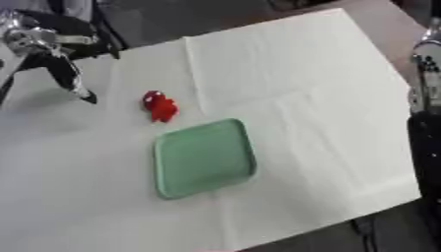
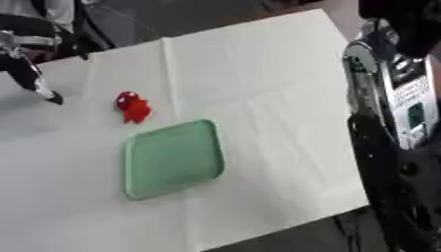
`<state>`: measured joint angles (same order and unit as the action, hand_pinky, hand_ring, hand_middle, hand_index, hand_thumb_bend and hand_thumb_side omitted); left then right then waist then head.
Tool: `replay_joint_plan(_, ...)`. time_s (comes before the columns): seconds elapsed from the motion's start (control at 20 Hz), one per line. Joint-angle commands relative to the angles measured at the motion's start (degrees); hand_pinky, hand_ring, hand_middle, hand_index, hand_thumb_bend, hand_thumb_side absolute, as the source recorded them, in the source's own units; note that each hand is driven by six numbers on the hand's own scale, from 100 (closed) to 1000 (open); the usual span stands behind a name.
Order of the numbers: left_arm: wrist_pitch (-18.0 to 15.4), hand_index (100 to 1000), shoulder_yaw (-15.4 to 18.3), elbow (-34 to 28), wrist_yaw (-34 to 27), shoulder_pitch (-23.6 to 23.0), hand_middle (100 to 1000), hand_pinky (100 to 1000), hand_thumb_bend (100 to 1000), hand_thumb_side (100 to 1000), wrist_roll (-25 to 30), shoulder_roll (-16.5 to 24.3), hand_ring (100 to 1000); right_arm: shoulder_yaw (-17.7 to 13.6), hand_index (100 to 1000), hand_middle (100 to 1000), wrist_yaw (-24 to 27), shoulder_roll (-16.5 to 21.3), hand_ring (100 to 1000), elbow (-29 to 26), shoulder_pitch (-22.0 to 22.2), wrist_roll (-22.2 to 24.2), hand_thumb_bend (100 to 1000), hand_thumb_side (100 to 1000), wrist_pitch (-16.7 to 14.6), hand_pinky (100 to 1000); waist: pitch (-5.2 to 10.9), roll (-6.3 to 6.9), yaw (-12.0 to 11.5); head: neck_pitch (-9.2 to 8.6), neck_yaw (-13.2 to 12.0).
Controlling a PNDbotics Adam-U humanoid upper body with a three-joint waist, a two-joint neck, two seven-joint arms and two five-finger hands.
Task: Pick up objects on the table and place them in the box.
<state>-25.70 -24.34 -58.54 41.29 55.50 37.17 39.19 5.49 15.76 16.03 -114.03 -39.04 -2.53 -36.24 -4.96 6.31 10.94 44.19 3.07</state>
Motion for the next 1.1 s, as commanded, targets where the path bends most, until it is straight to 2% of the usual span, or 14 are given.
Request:
replay_joint_plan(0.05, -7.0, 881, -1.6, -2.5, -0.3, 0.7, 828, 723, 838, 208, 5.9, 1.6, 702, -0.1, 485, 419, -0.2, 0.0, 374, -0.6, -1.2, -0.6, 100, 355, 0.2, 230, 0.74, -0.11, 0.1, -0.07, 0.2)
replay_joint_plan(0.3, -10.1, 870, -2.6, -4.3, 1.3, -0.4, 808, 727, 884, 220, 7.0, 2.6, 693, -0.1, 485, 419, -0.4, 0.0, 374, -0.6, -1.2, -1.1, 100, 356, 0.3, 230, 0.82, 0.03, 0.2, -0.07, 0.6)
replay_joint_plan(0.6, -12.3, 859, -3.0, -4.3, 2.8, -3.6, 772, 661, 931, 233, 4.9, 4.2, 676, -0.1, 485, 418, -0.6, 0.2, 373, -0.6, -1.2, -1.5, 100, 357, 0.4, 231, 0.76, -0.02, 0.2, -0.07, 1.1)
replay_joint_plan(0.9, -13.1, 874, -2.6, -3.2, 5.5, -6.4, 797, 686, 951, 247, 3.1, 4.9, 698, -0.1, 485, 418, -0.6, 0.2, 373, -0.6, -1.3, -1.6, 100, 358, 0.4, 231, 0.68, -0.08, 0.3, -0.07, 1.4)
replay_joint_plan(1.1, -14.1, 877, -2.2, -2.5, 9.1, -6.5, 817, 708, 947, 247, 1.7, 4.2, 719, -0.1, 485, 418, -0.5, 0.2, 374, -0.6, -1.3, -1.7, 100, 358, 0.3, 231, 0.61, -0.11, 0.3, -0.07, 1.2)
